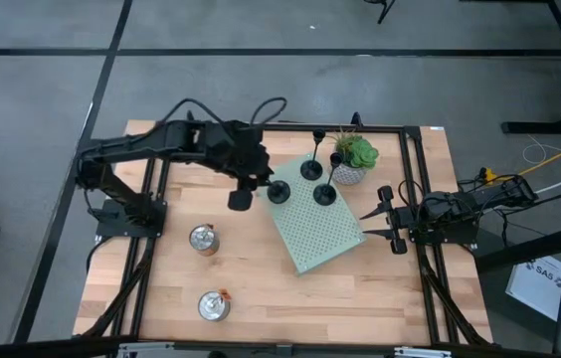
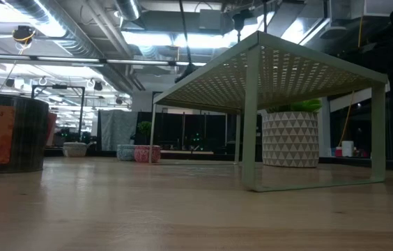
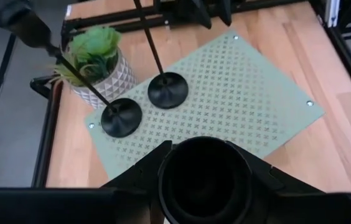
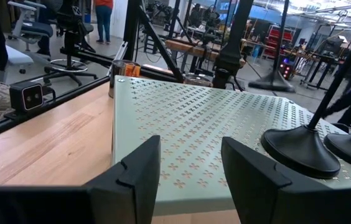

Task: Pick & Place candle stick holders
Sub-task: Put the black candle holder on the shelf aligned with the other candle holders

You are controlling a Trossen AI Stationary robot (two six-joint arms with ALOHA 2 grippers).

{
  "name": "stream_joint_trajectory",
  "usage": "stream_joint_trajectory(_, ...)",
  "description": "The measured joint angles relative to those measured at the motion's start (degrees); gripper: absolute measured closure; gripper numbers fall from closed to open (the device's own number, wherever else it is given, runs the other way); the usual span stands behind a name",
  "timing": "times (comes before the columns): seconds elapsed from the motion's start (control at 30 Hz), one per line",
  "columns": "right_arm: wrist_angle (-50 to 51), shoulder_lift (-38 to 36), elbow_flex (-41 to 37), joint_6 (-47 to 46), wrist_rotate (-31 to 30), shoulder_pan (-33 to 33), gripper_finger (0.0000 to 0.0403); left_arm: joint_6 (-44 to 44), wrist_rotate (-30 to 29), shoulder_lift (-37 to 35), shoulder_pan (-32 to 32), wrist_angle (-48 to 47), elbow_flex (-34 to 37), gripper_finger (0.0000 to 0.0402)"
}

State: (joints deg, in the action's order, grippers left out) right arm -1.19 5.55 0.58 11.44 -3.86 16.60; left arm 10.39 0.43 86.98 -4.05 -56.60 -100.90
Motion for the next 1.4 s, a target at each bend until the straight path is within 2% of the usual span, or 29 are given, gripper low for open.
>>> stream_joint_trajectory(0.2, 0.01, 0.01, 0.00, -0.02, 0.00, -0.02, 0.0231, -0.11, -2.92, 1.13, -0.19, 1.61, 0.02, 0.0276)
stream_joint_trajectory(0.5, 0.00, 0.02, 0.00, -0.02, 0.00, 0.00, 0.0231, -0.66, -2.19, 1.14, -1.71, 4.11, 0.02, 0.0266)
stream_joint_trajectory(0.77, 0.00, 0.02, 0.00, -0.02, 0.02, 0.00, 0.0231, -1.28, -2.25, 1.14, -2.12, 4.65, 0.02, 0.0275)
stream_joint_trajectory(0.97, 0.00, 0.01, 0.00, -0.01, 0.02, -0.01, 0.0231, -2.14, -2.30, 1.14, -2.12, 6.87, 0.02, 0.0264)
stream_joint_trajectory(1.23, 0.00, 0.02, 0.00, -0.02, 0.02, -0.02, 0.0231, -2.34, -2.27, 1.54, -2.12, 9.33, 0.02, 0.0272)
stream_joint_trajectory(1.4, 0.00, 0.00, 0.00, -0.02, 0.01, -0.01, 0.0231, -2.36, -2.29, 2.68, -2.12, 9.24, 0.16, 0.0260)
